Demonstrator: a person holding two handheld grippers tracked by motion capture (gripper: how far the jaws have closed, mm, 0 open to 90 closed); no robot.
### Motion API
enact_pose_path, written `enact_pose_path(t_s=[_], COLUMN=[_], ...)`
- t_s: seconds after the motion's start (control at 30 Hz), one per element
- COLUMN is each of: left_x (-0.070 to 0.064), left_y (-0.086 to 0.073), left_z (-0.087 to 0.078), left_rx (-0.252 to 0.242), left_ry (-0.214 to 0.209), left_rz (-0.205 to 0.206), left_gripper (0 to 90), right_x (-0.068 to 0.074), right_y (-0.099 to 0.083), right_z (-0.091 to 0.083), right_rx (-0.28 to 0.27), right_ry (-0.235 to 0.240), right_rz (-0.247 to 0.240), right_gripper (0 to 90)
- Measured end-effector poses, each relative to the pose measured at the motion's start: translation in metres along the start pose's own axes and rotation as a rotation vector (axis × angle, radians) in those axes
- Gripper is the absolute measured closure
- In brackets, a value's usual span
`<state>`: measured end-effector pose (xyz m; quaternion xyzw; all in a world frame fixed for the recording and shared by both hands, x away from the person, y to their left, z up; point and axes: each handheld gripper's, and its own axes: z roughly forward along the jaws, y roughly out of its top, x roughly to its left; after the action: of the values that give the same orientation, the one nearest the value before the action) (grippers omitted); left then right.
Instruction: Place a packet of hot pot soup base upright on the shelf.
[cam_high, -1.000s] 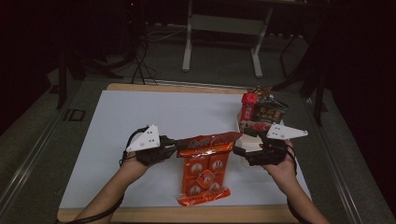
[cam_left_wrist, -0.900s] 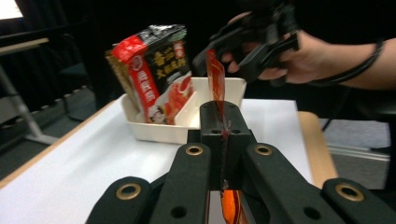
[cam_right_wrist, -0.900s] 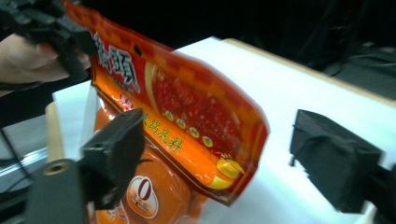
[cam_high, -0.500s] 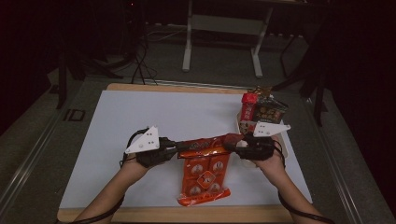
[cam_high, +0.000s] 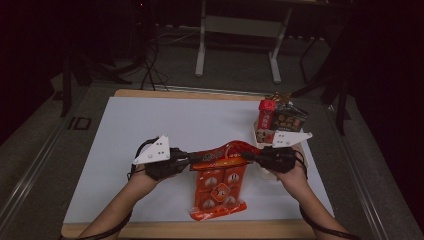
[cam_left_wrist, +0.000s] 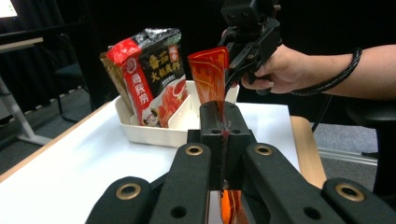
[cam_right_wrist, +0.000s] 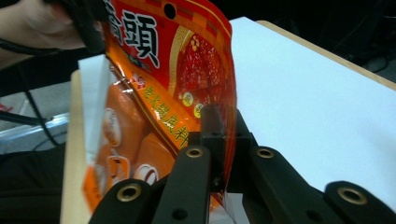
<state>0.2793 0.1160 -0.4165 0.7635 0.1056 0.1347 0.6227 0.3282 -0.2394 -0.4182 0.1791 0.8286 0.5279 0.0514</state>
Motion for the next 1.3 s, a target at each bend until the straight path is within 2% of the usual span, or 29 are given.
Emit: enact_pose_path(t_s=[0.03, 0.2, 0.43, 0.57, 0.67, 0.73, 0.8, 0.87, 0.9, 0.97, 1.03, 1.2, 1.27, 1.3], left_x=[-0.001, 0.001, 0.008, 0.012, 0.015, 0.017, 0.017, 0.017, 0.016, 0.015, 0.013, 0.011, 0.011, 0.01], left_y=[0.003, 0.011, 0.019, 0.021, 0.022, 0.021, 0.019, 0.016, 0.015, 0.012, 0.009, -0.001, -0.004, -0.009], left_z=[-0.002, -0.009, -0.014, -0.014, -0.016, -0.019, -0.022, -0.026, -0.027, -0.028, -0.029, -0.028, -0.028, -0.028], left_rx=[-0.011, -0.051, -0.097, -0.098, -0.103, -0.104, -0.118, -0.134, -0.133, -0.117, -0.106, -0.068, -0.071, -0.053], left_ry=[-0.002, 0.018, 0.085, 0.109, 0.127, 0.159, 0.192, 0.191, 0.204, 0.201, 0.235, 0.256, 0.25, 0.254], left_rz=[-0.001, -0.025, -0.027, -0.061, -0.11, -0.131, -0.146, -0.161, -0.172, -0.161, -0.15, -0.161, -0.173, -0.189], left_gripper=[90.0, 90.0, 90.0, 89.1, 79.5, 65.6, 55.5, 45.0, 38.9, 29.8, 19.8, 6.5, 2.6, 2.0], right_x=[0.002, 0.012, 0.028, 0.033, 0.034, 0.034, 0.032, 0.031, 0.03, 0.028, 0.026, 0.021, 0.018, 0.017], right_y=[0.004, 0.013, 0.03, 0.042, 0.049, 0.052, 0.056, 0.06, 0.062, 0.067, 0.074, 0.088, 0.093, 0.096], right_z=[-0.006, -0.018, -0.028, -0.031, -0.033, -0.035, -0.039, -0.044, -0.046, -0.053, -0.061, -0.083, -0.091, -0.097], right_rx=[-0.011, -0.046, -0.076, -0.087, -0.089, -0.093, -0.101, -0.116, -0.123, -0.142, -0.166, -0.224, -0.238, -0.249], right_ry=[0.018, 0.044, 0.035, 0.016, 0.0, -0.006, -0.013, -0.019, -0.028, -0.033, -0.046, -0.087, -0.102, -0.107], right_rz=[0.004, -0.008, -0.049, -0.079, -0.088, -0.092, -0.086, -0.083, -0.082, -0.077, -0.074, -0.077, -0.078, -0.076], right_gripper=[90.0, 90.0, 90.0, 90.0, 90.0, 90.0, 90.0, 90.0, 90.0, 90.0, 90.0, 90.0, 90.0, 90.0])
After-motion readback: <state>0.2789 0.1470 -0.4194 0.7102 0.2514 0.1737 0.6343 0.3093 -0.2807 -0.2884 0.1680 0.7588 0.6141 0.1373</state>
